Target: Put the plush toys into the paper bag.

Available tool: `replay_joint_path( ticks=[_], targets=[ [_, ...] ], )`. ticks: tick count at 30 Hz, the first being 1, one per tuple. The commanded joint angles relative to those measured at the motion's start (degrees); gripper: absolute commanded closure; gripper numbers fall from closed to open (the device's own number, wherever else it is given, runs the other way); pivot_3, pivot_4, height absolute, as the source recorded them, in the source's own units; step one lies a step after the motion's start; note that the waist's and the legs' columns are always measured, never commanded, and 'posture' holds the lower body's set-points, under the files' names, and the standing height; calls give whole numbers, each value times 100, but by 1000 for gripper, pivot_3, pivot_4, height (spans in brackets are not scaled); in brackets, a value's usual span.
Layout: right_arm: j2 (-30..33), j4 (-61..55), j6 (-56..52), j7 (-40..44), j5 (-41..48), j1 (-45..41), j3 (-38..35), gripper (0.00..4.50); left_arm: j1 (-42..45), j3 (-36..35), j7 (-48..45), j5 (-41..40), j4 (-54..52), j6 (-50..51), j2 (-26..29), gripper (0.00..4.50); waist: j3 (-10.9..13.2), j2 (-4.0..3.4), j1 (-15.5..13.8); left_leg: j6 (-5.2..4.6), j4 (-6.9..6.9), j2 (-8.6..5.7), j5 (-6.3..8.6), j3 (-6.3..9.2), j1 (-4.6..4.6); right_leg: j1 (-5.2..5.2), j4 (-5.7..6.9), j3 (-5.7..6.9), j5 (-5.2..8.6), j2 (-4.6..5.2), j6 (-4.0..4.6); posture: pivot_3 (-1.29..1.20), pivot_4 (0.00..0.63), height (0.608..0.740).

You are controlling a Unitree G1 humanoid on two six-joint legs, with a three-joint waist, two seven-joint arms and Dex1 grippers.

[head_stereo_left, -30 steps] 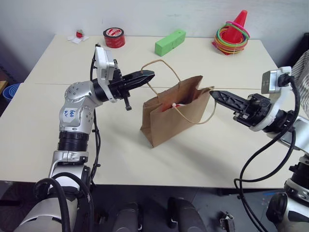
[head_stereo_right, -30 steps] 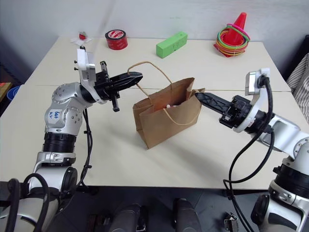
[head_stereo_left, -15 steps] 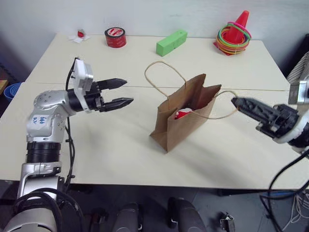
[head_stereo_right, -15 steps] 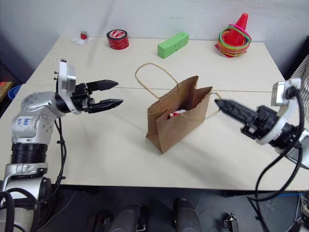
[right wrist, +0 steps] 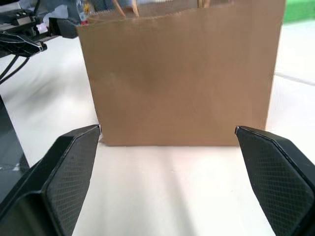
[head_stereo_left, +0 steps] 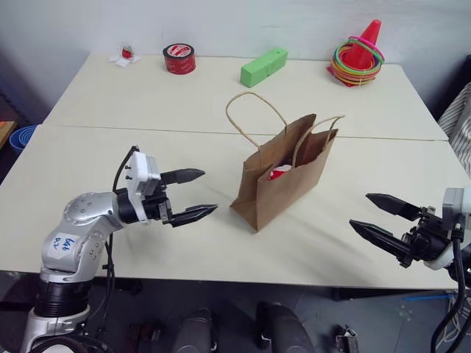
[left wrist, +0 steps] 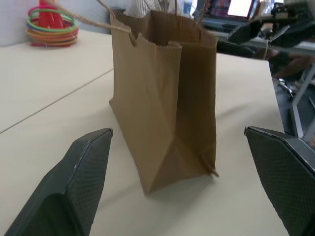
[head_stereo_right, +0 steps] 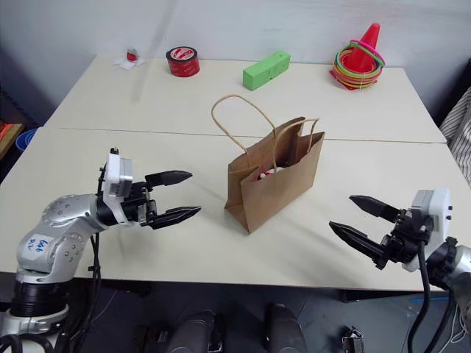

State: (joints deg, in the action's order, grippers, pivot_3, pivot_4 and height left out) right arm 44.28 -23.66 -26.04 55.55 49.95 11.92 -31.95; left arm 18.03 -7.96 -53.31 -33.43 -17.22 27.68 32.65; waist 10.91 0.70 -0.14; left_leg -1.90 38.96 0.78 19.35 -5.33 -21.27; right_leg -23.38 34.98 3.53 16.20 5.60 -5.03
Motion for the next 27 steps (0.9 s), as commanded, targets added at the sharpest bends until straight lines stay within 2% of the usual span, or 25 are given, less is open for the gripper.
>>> replay_joint_path(
  ticks=[1,3,5,8,9,16,18,21,24,27],
  targets=[
    [-31,215,943,436,-754,-144,205,47,11,295,594,162,-412,-174,-438,0,0,-1,-1,2,-2,0,-1,0,5,1,1,-1,0,0,2,0,150,740],
    [-52,378,1562,714,-1182,-198,359,47,19,419,843,217,-479,-174,-670,0,0,-1,1,6,-2,0,-2,0,3,-1,2,-1,0,-1,3,0,150,740],
    [-80,496,2186,1108,-1462,-211,513,629,7,664,1169,338,-539,-158,-983,0,0,-1,-1,9,-6,0,-1,-3,2,-5,2,-1,2,-5,6,0,150,740],
    [-278,455,2491,1128,-1482,-318,648,1634,-20,1001,1542,570,-540,-258,-1380,0,0,0,-15,10,-8,0,-1,-5,1,-4,-1,3,2,-10,7,0,150,740],
    [-298,427,2477,1125,-1454,-300,663,1892,-4,1078,1588,641,-520,-286,-1441,0,0,-1,-17,10,-6,0,-2,-7,1,-4,0,3,2,-10,6,0,150,740],
    [-388,286,2603,1104,-1427,-24,656,4421,237,1567,1942,1133,-165,-546,-1885,0,0,-1,-76,8,2,0,-2,-9,2,-2,4,1,2,-9,6,0,150,740],
    [-388,207,2687,984,-1607,91,619,4472,314,1652,2018,1317,27,-669,-1948,0,0,-1,-112,8,2,0,-1,-8,3,-2,4,1,2,-9,6,0,150,740],
    [-341,-242,1869,526,-1030,336,464,4500,455,1723,1920,1490,342,-950,-1964,593,0,-1,-126,8,1,0,-2,-8,3,-3,5,1,2,-9,7,0,150,740],
    [-282,-608,1701,479,-944,634,350,3912,685,1721,1277,1439,752,-1252,-1701,1539,-1,-1,-125,7,2,0,-1,-7,1,-4,5,1,2,-6,7,0,150,740],
    [-350,-709,1944,494,-1105,775,244,2895,928,1662,594,1282,1221,-1417,-1429,2476,-1,-1,-123,8,1,0,-1,-6,2,-4,6,3,3,-7,8,0,150,740]
  ],
)
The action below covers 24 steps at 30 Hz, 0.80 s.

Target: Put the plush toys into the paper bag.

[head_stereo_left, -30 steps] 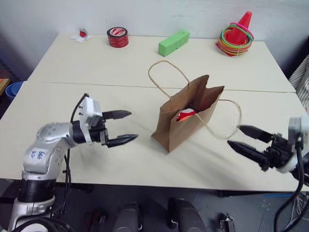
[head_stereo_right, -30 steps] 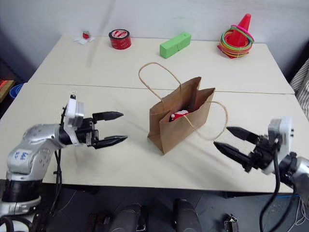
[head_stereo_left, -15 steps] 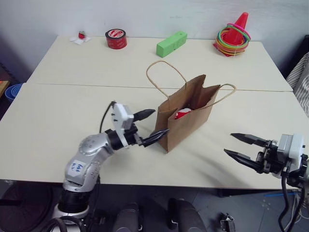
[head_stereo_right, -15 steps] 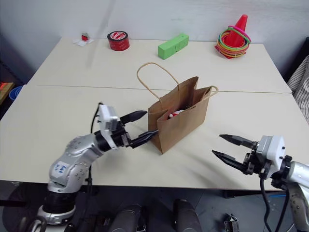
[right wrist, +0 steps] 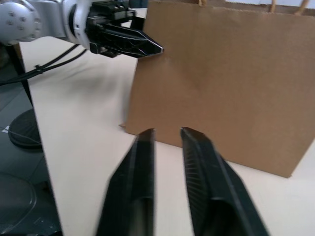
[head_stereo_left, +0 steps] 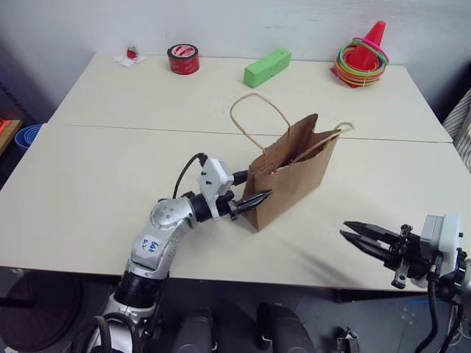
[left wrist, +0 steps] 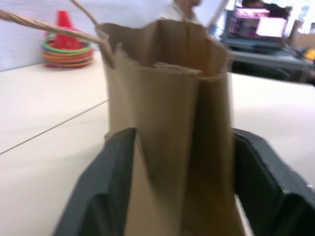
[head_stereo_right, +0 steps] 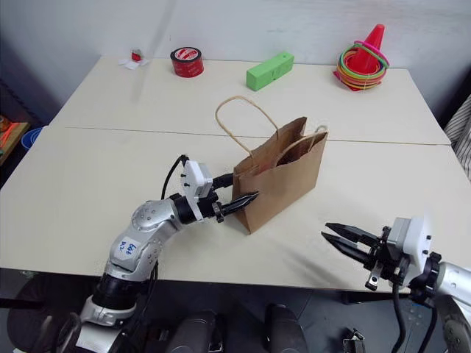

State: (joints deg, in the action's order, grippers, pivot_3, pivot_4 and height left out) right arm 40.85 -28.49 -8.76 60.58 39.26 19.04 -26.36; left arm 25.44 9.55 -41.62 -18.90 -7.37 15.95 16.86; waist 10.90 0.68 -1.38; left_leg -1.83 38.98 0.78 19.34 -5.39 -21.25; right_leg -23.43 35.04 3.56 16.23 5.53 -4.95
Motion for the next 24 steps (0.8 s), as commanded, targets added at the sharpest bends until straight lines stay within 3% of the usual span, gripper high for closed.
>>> replay_joint_path(
  ticks=[1,6,8,16,19,24],
  targets=[
    [-8,-222,214,-17,-34,106,-366,2525,289,-121,-837,-223,423,-342,238,2811,0,0,8,0,0,0,0,-1,0,0,-1,0,0,0,0,0,150,740],
    [51,-216,577,149,-62,280,-1058,807,1301,-326,-3010,-715,1798,-765,854,4373,0,0,3,0,2,0,0,-2,-3,-4,2,7,2,-4,3,0,150,740],
    [69,-241,588,154,-60,346,-1223,104,1654,-333,-3450,-663,2293,-950,945,4500,0,0,-1,-1,3,-2,0,-1,-4,-2,2,11,2,-4,3,0,150,740],
    [47,-401,578,85,-143,582,-1397,38,2144,-388,-4470,-611,3088,-1366,1014,4500,0,1,8,-10,7,-7,2,-7,-8,-2,3,8,0,-6,-1,0,150,740],
    [51,-481,523,44,-122,634,-1444,38,2128,-290,-5033,-864,3273,-1438,1395,4500,0,1,39,-10,8,-2,1,-8,-7,-3,3,4,0,-10,-2,0,150,740],
    [60,-481,523,24,-135,607,-1385,38,2209,-358,-4880,-646,3748,-1866,1365,4500,0,1,11,-12,9,-4,0,-7,-3,-1,6,4,0,-4,-2,0,150,740]
  ],
)
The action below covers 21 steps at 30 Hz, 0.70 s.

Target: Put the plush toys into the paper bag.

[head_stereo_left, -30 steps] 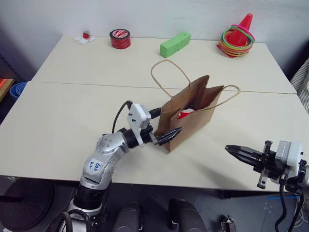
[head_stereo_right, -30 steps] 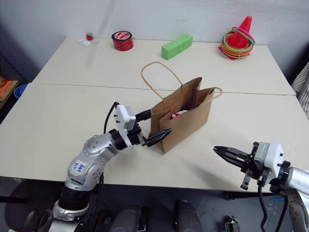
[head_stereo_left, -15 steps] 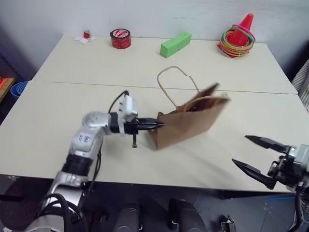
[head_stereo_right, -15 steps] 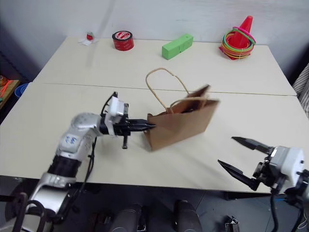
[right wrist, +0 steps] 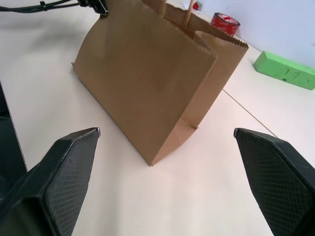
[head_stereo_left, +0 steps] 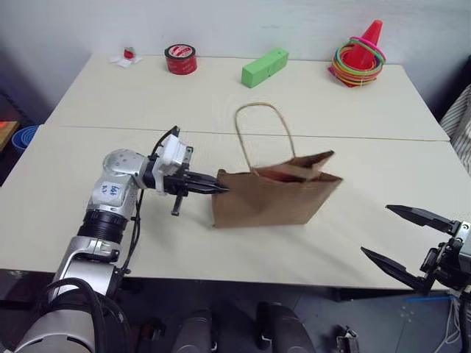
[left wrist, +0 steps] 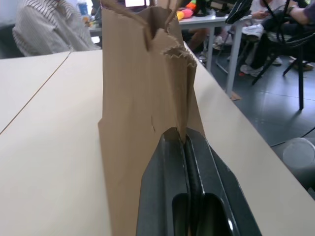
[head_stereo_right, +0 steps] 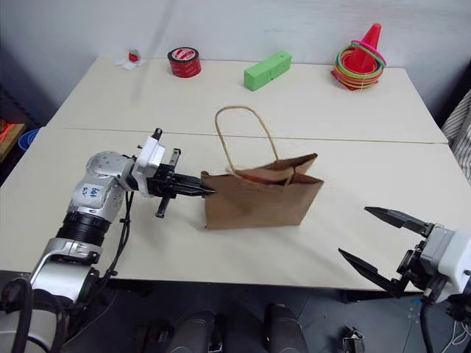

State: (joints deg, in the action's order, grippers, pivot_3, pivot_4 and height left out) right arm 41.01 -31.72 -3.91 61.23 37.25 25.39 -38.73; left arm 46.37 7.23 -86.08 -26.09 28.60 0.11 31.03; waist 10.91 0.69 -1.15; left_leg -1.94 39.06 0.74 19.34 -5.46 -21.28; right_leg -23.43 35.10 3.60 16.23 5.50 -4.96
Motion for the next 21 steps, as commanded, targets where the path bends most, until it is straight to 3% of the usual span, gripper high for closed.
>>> replay_joint_path(
  ticks=[1,6,9,14,21],
  targets=[
    [41,-153,48,-38,61,-47,-102,38,109,-145,-331,121,209,-389,-77,4500,0,0,-24,-1,0,-2,0,0,0,1,0,0,0,1,0,0,150,740],
    [39,-39,87,13,-8,-208,131,38,-9,-204,-235,167,121,-475,-20,4500,0,0,-20,-4,1,-3,1,1,-5,-1,1,3,-1,1,-2,0,150,740],
    [123,152,5,133,43,-323,229,0,-122,-313,-4,189,-112,-324,165,3901,0,0,-9,-5,2,-2,1,0,-5,-1,14,2,-1,1,-2,0,150,740],
    [349,530,-83,388,123,-498,170,0,-603,-766,400,204,-582,-299,609,2335,0,0,39,-4,2,-1,1,1,-2,-1,21,1,-1,0,-2,0,150,740],
    [897,1488,384,1235,-152,-824,-34,0,-2133,-1834,1056,82,-1402,170,1637,223,0,0,133,-3,-2,5,2,4,0,-3,6,-6,0,7,0,0,150,740]
  ],
)
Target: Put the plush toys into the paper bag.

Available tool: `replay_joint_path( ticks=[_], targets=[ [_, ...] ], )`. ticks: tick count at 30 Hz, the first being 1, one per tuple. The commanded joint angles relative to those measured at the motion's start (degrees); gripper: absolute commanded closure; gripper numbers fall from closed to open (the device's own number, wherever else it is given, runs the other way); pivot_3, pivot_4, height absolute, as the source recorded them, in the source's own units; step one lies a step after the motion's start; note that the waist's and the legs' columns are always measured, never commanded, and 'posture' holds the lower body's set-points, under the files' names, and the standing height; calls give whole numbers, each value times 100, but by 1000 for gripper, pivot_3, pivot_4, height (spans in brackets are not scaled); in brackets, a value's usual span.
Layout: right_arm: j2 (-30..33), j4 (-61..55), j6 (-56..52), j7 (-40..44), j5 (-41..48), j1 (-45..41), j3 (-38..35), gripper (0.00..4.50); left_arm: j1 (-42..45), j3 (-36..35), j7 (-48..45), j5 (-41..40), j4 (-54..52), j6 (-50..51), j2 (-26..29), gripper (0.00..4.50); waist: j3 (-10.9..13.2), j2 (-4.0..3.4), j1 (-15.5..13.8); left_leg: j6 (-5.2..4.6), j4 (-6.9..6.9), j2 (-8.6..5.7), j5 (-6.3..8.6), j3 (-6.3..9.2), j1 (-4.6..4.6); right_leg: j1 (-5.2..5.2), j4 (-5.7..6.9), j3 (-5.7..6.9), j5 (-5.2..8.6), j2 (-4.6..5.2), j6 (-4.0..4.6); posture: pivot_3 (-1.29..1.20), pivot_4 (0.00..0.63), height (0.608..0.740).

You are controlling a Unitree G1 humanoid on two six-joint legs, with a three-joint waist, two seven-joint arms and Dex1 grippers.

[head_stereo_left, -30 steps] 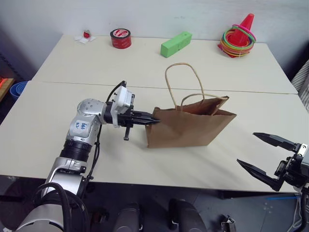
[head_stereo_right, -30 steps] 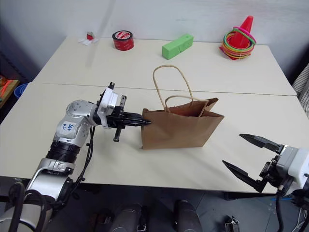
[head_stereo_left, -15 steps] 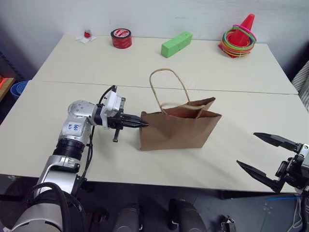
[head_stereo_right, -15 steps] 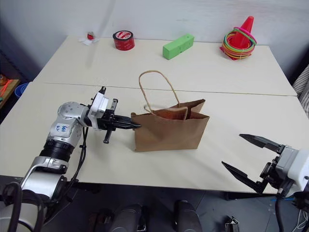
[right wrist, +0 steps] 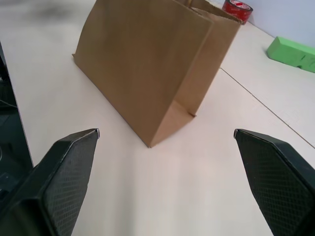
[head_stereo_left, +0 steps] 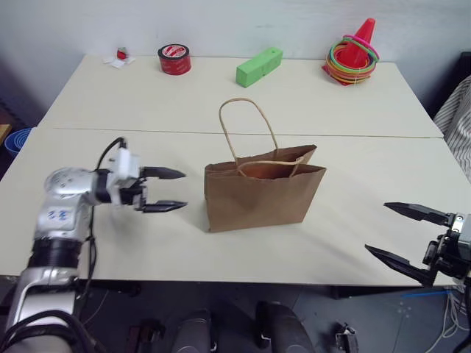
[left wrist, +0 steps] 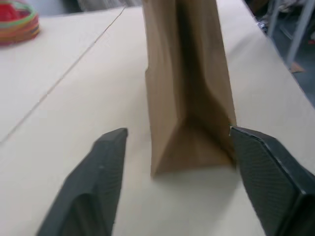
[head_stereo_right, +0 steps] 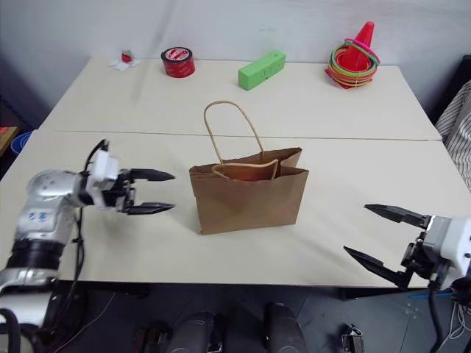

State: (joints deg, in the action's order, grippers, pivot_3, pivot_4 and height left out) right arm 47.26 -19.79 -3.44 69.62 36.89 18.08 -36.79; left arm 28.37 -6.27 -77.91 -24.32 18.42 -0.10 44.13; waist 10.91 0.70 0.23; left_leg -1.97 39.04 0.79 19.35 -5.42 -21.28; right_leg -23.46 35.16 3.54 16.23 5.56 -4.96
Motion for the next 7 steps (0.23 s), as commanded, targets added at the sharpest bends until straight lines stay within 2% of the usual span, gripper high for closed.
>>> replay_joint_path(
  ticks=[1,7],
  targets=[
    [367,450,423,545,-160,-147,-215,0,-517,-645,369,-80,-448,222,427,223,0,0,-5,0,0,0,0,0,1,1,-7,0,0,4,0,0,150,740],
    [677,1485,787,848,-382,-1050,179,0,-1278,-1222,546,35,-480,-154,834,223,1,-2,-12,6,-4,-1,4,3,4,0,-10,2,1,16,3,0,150,740]
  ],
)
